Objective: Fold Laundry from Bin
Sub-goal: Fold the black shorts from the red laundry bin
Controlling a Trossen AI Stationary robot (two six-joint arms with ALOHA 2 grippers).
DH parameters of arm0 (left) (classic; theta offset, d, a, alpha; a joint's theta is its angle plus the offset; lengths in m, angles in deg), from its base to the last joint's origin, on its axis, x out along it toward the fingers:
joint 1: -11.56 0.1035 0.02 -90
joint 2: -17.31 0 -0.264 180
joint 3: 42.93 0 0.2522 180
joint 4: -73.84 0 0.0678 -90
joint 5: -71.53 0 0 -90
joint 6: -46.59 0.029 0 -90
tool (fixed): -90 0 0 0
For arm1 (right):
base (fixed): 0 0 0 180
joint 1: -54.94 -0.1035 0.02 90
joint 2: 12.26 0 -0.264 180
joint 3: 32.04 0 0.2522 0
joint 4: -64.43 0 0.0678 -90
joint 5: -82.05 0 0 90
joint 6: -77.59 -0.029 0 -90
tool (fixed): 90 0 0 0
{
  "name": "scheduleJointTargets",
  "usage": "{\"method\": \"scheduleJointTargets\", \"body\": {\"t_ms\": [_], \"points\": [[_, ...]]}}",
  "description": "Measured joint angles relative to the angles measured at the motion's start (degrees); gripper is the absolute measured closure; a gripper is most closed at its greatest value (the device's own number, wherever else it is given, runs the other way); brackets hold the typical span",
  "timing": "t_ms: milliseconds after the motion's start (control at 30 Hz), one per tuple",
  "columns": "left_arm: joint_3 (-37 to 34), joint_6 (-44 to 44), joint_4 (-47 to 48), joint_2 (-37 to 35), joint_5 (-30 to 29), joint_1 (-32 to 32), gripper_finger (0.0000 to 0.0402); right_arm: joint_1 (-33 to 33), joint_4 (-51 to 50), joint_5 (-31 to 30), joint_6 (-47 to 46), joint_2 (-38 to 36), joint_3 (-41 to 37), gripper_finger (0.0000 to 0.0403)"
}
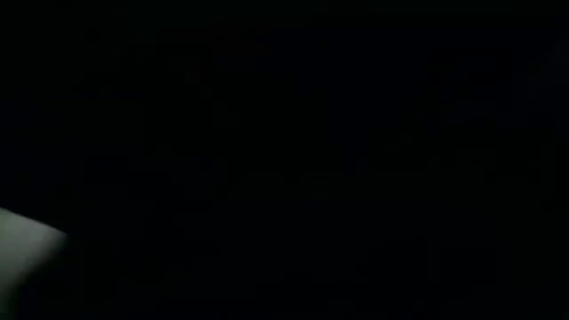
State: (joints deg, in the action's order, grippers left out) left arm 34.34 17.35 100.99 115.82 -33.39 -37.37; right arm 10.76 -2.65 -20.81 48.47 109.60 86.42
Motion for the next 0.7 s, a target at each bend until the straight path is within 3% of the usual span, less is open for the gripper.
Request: {"method": "scheduleJointTargets", "body": {"t_ms": [200, 367, 700], "points": [[0.0, -1.1, 0.0, -5.7, 0.1, 0.0, 0.0394, 0.0, -5.9, -0.5, 1.0, -0.1, 8.4, 0.0397], [0.0, -0.4, 0.0, -10.1, -1.5, 0.0, 0.0394, 0.0, -11.3, -5.3, 4.3, -0.1, 14.5, 0.0396], [0.1, -0.1, 4.6, -16.4, -11.1, 0.2, 0.0394, 2.4, -26.5, -22.0, 6.6, -0.1, 22.3, 0.0394]]}}
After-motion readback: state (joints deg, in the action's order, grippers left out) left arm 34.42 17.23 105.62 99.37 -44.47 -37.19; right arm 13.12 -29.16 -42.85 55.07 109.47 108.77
